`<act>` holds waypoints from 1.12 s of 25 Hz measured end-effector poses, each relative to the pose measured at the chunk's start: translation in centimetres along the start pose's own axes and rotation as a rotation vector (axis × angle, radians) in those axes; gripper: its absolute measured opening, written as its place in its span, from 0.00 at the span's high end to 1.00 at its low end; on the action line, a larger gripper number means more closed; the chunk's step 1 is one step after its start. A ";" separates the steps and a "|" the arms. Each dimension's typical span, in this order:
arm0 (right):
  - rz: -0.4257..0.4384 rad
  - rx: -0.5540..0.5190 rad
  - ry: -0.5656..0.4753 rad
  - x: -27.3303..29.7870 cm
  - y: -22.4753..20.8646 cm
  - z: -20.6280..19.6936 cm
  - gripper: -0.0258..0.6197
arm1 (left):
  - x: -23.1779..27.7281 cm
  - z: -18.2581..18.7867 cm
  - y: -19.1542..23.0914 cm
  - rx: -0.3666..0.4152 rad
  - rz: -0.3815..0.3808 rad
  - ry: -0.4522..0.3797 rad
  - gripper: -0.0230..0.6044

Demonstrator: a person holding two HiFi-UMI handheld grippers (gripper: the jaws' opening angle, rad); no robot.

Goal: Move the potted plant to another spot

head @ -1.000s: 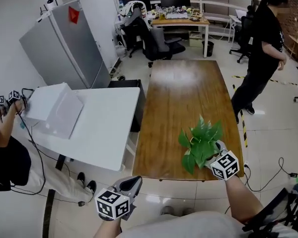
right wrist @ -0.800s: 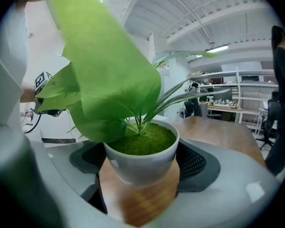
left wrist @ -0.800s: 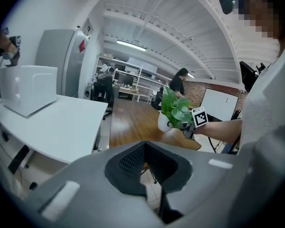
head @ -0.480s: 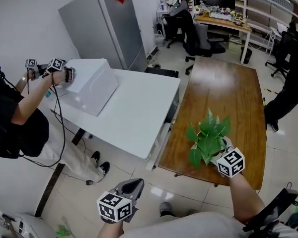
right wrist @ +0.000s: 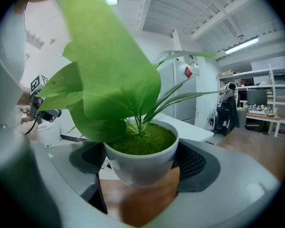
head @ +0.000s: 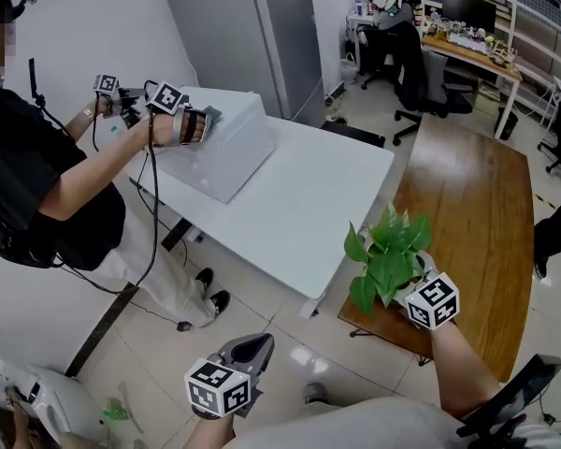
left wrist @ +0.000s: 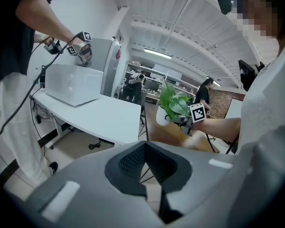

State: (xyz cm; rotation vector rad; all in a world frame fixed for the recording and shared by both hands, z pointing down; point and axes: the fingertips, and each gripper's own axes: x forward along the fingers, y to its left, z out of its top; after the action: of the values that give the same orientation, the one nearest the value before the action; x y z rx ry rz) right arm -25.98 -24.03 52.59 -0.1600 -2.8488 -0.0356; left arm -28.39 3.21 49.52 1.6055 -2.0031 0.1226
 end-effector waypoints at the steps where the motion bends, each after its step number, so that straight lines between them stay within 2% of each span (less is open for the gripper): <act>1: 0.014 -0.007 -0.003 1.1 0.4 0.5 0.25 | -0.5 0.0 0.7 -0.003 0.012 -0.003 0.97; 6: 0.076 -0.031 -0.020 7.5 2.6 3.2 0.25 | -3.6 0.2 5.1 -0.029 0.078 -0.015 0.97; 13: 0.140 -0.039 -0.052 11.9 1.8 1.7 0.25 | -3.7 -1.9 5.6 -0.042 0.185 -0.028 0.97; 18: 0.158 -0.029 -0.022 18.9 3.7 2.9 0.25 | -6.2 -1.1 10.2 -0.065 0.208 -0.015 0.97; 28: 0.159 -0.019 0.006 24.8 6.1 0.6 0.25 | -8.4 -3.5 13.2 -0.090 0.240 0.021 0.97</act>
State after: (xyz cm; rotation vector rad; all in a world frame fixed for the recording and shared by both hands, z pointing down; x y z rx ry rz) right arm -49.08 -15.28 59.16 -0.3890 -2.8205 -0.0299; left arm -38.29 15.57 52.05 1.3003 -2.1467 0.1377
